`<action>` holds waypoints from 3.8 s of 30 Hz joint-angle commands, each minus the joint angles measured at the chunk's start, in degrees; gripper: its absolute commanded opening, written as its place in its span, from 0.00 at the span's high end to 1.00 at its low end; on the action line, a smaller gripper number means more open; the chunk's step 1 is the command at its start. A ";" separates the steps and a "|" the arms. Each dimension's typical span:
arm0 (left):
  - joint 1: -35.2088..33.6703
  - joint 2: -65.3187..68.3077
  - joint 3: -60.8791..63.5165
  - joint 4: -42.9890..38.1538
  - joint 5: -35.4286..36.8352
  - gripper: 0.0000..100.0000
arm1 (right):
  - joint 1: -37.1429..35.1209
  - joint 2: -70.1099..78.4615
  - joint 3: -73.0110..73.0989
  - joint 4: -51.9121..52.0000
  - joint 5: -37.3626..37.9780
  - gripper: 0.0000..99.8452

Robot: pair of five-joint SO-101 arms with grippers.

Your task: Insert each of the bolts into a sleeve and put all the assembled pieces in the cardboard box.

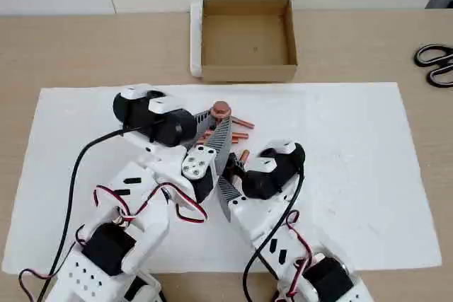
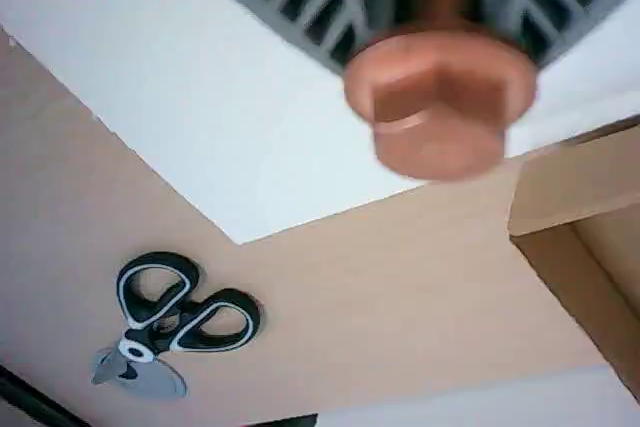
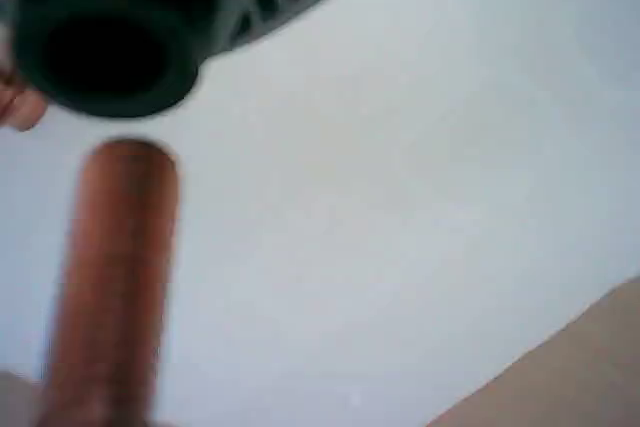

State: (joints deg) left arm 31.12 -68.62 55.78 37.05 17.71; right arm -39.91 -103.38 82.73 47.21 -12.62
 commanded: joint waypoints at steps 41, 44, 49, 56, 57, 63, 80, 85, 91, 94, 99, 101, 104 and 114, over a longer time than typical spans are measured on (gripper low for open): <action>0.18 -1.23 -1.89 1.23 3.78 0.99 | -0.22 -0.48 0.26 -2.86 -0.44 1.00; 0.26 -1.23 -2.42 2.73 3.78 0.99 | -0.13 -0.48 0.26 -2.86 -0.44 1.00; 0.26 -1.23 -3.47 3.52 3.78 0.99 | -0.13 -0.48 0.26 -2.86 -0.44 1.00; 0.26 -1.23 -3.12 3.25 4.22 0.99 | -0.13 -0.48 0.26 -2.86 -0.44 1.00; 0.26 -1.23 -3.12 3.25 4.22 0.99 | -0.13 -0.48 0.26 -2.86 -0.44 1.00; 0.26 -1.05 -3.03 1.67 4.22 0.99 | -0.31 -0.48 0.26 -2.86 -0.44 1.00; 0.00 -0.79 -1.98 -0.35 3.96 0.99 | -1.01 -0.40 0.26 -2.86 -0.44 1.00; 0.00 -0.79 -1.89 -0.09 3.96 0.99 | -1.10 -0.40 0.26 -2.86 -0.44 1.00; 0.00 -0.88 -2.24 1.14 4.04 0.99 | -1.01 -0.40 0.26 -2.86 -0.44 1.00; 0.09 -0.79 -2.07 1.14 4.04 0.99 | -1.01 -0.40 0.26 -2.86 -0.44 1.00; 0.18 -0.79 -1.80 1.14 4.04 0.99 | -1.01 -0.40 0.26 -2.86 -0.44 1.00; 0.18 -0.79 -1.80 1.14 4.13 0.99 | -1.01 -0.40 0.26 -2.86 -0.44 1.00; 0.18 -0.79 -1.80 1.14 4.13 0.99 | -1.01 -0.40 0.26 -2.86 -0.44 1.00; 0.26 -0.79 -1.45 2.29 4.13 0.99 | -1.01 -0.40 0.26 -2.86 -0.44 1.00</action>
State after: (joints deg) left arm 31.12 -68.97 55.25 39.34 21.58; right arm -40.62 -103.38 83.43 45.89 -12.62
